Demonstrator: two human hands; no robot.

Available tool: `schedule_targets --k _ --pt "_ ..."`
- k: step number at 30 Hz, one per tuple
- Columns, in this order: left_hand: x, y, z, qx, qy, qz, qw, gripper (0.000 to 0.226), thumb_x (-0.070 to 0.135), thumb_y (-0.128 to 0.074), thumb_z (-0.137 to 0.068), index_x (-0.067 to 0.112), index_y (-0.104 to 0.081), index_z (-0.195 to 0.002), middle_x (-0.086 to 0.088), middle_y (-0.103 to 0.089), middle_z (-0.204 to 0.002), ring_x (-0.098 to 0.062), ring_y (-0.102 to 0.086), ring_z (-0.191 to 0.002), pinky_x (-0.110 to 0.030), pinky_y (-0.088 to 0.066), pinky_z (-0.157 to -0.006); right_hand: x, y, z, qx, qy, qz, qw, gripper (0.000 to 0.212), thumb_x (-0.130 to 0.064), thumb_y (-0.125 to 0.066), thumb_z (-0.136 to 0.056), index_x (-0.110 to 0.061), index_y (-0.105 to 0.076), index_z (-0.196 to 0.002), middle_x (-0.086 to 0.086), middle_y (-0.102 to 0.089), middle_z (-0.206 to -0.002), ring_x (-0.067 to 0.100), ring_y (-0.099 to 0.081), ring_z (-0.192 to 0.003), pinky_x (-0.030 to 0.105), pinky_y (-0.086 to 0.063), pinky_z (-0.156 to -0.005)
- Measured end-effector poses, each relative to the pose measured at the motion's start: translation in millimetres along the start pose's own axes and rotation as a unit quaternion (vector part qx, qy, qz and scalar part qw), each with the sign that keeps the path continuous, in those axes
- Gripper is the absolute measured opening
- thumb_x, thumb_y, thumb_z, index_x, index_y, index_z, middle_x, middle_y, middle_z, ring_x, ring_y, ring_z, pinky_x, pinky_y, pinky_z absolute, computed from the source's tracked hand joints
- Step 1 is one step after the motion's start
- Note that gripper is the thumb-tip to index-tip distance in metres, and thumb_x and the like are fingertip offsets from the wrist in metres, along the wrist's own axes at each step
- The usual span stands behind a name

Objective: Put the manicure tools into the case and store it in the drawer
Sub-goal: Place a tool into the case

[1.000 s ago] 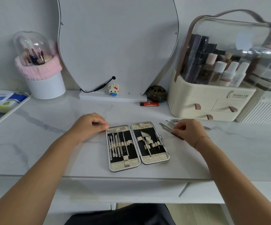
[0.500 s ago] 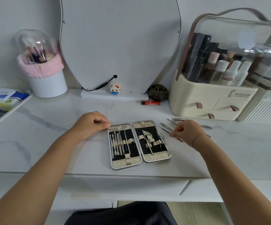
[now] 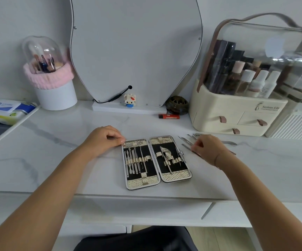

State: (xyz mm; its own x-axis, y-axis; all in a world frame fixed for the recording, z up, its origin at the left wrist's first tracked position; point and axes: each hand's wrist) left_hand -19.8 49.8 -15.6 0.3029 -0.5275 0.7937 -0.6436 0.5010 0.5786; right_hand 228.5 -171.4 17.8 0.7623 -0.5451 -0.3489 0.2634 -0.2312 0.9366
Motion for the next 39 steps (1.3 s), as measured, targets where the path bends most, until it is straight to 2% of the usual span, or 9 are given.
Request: schedule_targets --k 2,4,7,11,20,25,29,34,39 --pt "0 0 0 -0.002 0.001 0.0 1.0 0.024 0.016 -0.076 -0.074 0.038 -0.07 -0.067 0.006 -0.064 -0.09 0.002 -0.059 -0.08 -0.008 -0.038 -0.078 0 1 1 0.006 0.025 -0.107 0.994 0.01 -0.011 -0.063 -0.082 -0.011 -0.062 -0.072 0.002 -0.061 -0.065 0.007 -0.052 -0.055 0.024 -0.04 -0.058" --pt "1 0 0 -0.006 0.003 -0.003 1.0 0.019 0.016 -0.075 -0.075 0.033 -0.07 -0.07 0.004 -0.064 -0.092 -0.004 -0.059 -0.085 -0.012 -0.038 -0.08 -4 4 6 -0.032 0.042 -0.232 0.971 0.011 -0.004 -0.064 -0.082 -0.014 -0.059 -0.084 0.003 -0.063 -0.064 0.0 -0.05 -0.043 0.02 -0.042 -0.051" --pt "2 0 0 -0.005 0.005 -0.003 1.0 0.017 0.015 -0.075 -0.075 0.031 -0.07 -0.072 0.004 -0.064 -0.092 -0.004 -0.059 -0.086 -0.008 -0.037 -0.08 -15 8 10 -0.116 0.05 -0.35 0.928 0.037 0.004 -0.061 -0.083 -0.011 -0.049 -0.115 0.012 -0.066 -0.07 0.007 -0.059 -0.049 0.019 -0.05 -0.049" --pt "1 0 0 -0.001 0.006 -0.005 1.0 0.016 0.016 -0.075 -0.075 0.031 -0.07 -0.072 0.006 -0.064 -0.091 0.006 -0.057 -0.079 0.001 -0.035 -0.074 -27 10 11 -0.192 0.044 -0.433 0.88 0.055 0.008 -0.058 -0.084 -0.014 -0.04 -0.131 0.015 -0.065 -0.073 0.015 -0.065 -0.058 0.023 -0.055 -0.056" --pt "1 -1 0 -0.001 0.007 -0.001 1.0 0.015 0.016 -0.075 -0.075 0.029 -0.07 -0.072 0.006 -0.064 -0.091 0.009 -0.056 -0.078 0.002 -0.035 -0.072 -31 7 6 -0.221 0.046 -0.431 0.874 0.067 0.009 -0.06 -0.082 -0.017 -0.034 -0.139 0.012 -0.066 -0.073 0.021 -0.068 -0.063 0.027 -0.057 -0.06" --pt "0 -1 0 -0.001 0.006 -0.002 1.0 0.016 0.017 -0.075 -0.075 0.031 -0.071 -0.071 0.005 -0.064 -0.092 0.005 -0.057 -0.08 -0.001 -0.036 -0.075 -31 7 3 -0.207 0.048 -0.418 0.883 0.053 0.006 -0.064 -0.081 -0.015 -0.044 -0.125 0.012 -0.066 -0.074 0.018 -0.067 -0.06 0.027 -0.057 -0.058" --pt "0 -1 0 -0.002 0.004 -0.006 1.0 0.016 0.017 -0.075 -0.075 0.032 -0.07 -0.071 0.006 -0.064 -0.092 0.005 -0.057 -0.08 0.0 -0.037 -0.074 -27 2 -3 -0.134 0.044 -0.374 0.916 0.041 0.001 -0.067 -0.079 -0.008 -0.052 -0.116 0.008 -0.068 -0.071 0.012 -0.062 -0.055 0.022 -0.046 -0.05" --pt "0 0 0 -0.003 0.002 -0.008 1.0 0.016 0.016 -0.075 -0.075 0.031 -0.07 -0.072 0.005 -0.064 -0.091 0.007 -0.057 -0.079 0.0 -0.036 -0.073 -29 -3 -11 -0.084 0.052 -0.33 0.939 0.029 -0.003 -0.068 -0.079 -0.011 -0.06 -0.106 0.008 -0.071 -0.073 0.008 -0.061 -0.055 0.021 -0.045 -0.053" --pt "1 0 0 -0.002 0.0 -0.009 1.0 0.017 0.016 -0.075 -0.076 0.032 -0.07 -0.072 0.006 -0.063 -0.09 0.01 -0.057 -0.078 0.002 -0.036 -0.073 -31 -6 -15 -0.093 0.061 -0.283 0.953 0.02 -0.006 -0.067 -0.081 -0.013 -0.065 -0.099 0.005 -0.07 -0.073 0.005 -0.061 -0.055 0.008 -0.041 -0.048"
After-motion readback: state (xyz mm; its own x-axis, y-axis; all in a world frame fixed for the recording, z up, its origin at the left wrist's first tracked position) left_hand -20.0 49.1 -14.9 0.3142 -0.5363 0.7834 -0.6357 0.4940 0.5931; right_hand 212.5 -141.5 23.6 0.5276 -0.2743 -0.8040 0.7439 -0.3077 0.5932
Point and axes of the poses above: each hand's wrist, its own z-axis away from the middle knuckle, its own y-axis out of the back of the hand, x = y × z
